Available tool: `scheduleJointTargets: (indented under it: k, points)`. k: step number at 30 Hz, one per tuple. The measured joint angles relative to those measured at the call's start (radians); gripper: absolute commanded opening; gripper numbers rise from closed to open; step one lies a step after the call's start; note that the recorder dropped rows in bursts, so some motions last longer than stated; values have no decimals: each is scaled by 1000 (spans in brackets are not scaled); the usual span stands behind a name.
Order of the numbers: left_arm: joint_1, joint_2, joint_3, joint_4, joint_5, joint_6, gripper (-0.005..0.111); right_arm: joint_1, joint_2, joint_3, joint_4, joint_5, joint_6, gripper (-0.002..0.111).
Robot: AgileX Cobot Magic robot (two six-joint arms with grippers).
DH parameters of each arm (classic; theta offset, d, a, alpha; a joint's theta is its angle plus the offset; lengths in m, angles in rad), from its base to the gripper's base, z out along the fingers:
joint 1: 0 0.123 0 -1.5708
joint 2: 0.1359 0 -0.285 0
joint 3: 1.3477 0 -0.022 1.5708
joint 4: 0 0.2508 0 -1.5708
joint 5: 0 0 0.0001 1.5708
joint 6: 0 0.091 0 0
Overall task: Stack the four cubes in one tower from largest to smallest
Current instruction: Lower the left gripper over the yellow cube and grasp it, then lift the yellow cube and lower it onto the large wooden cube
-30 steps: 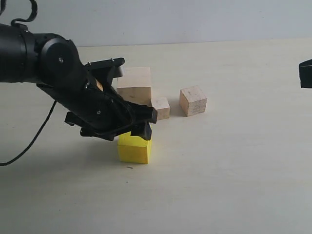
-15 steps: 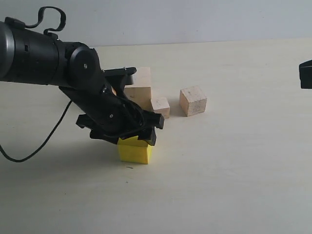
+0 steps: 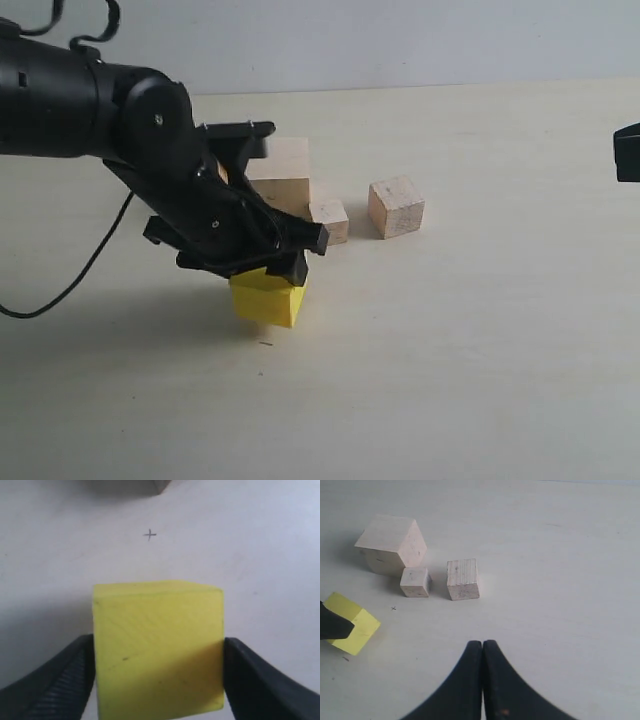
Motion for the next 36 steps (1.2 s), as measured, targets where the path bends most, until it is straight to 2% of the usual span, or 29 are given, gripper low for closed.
scheduleJointTargets:
  k: [6,12,20,27,31,36]
  points:
    - [0,-145,-63,4,89,-8,0,0,0,0,0,0,0,0]
    - [32,-180,-248,134,112,-130,0,0,0,0,0,0,0,0]
    - [129,-19,-518,203,248,-180,0,0,0,0,0,0,0,0]
    - [136,150,-688,206,331,-210,0,0,0,0,0,0,0,0]
    - [136,212,-735,206,375,-225,0,0,0,0,0,4,9,0]
    - [136,268,-737,212,386,-245,0,0,0,0,0,7,30,0]
